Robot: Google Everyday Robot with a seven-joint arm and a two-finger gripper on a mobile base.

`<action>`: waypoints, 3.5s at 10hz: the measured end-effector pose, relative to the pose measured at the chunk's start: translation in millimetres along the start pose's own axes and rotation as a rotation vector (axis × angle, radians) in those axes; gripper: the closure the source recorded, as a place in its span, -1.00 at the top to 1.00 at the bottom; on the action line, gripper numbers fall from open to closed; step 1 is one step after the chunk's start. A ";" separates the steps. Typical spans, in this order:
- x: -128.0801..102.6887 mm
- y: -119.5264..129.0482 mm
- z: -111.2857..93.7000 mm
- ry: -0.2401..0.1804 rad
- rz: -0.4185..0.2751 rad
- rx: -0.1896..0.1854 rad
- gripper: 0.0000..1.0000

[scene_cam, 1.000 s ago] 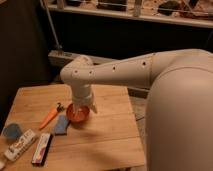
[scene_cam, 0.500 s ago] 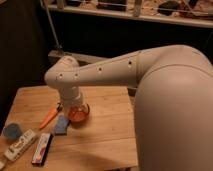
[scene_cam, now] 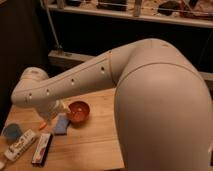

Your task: Stand the bottle upright

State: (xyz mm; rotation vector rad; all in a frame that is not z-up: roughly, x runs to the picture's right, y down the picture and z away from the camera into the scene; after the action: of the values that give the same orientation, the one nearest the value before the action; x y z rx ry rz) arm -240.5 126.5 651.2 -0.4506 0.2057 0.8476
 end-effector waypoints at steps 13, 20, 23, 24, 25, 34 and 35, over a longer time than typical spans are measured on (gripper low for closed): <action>-11.8 122.4 -21.8 -0.220 -0.781 0.050 0.30; -29.9 221.6 -29.8 -0.418 -1.441 -0.008 0.30; -23.9 255.1 -13.5 -0.424 -1.705 -0.031 0.30; -24.4 258.6 -0.1 -0.389 -1.750 -0.033 0.30; -26.4 261.0 12.8 -0.351 -1.772 -0.032 0.30; -31.3 295.3 63.3 -0.265 -1.810 -0.067 0.30; -30.3 297.4 69.7 -0.247 -1.814 -0.065 0.30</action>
State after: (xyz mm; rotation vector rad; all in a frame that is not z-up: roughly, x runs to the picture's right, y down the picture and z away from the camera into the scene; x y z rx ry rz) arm -486.5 309.3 634.0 -0.3999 -0.4527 -0.8790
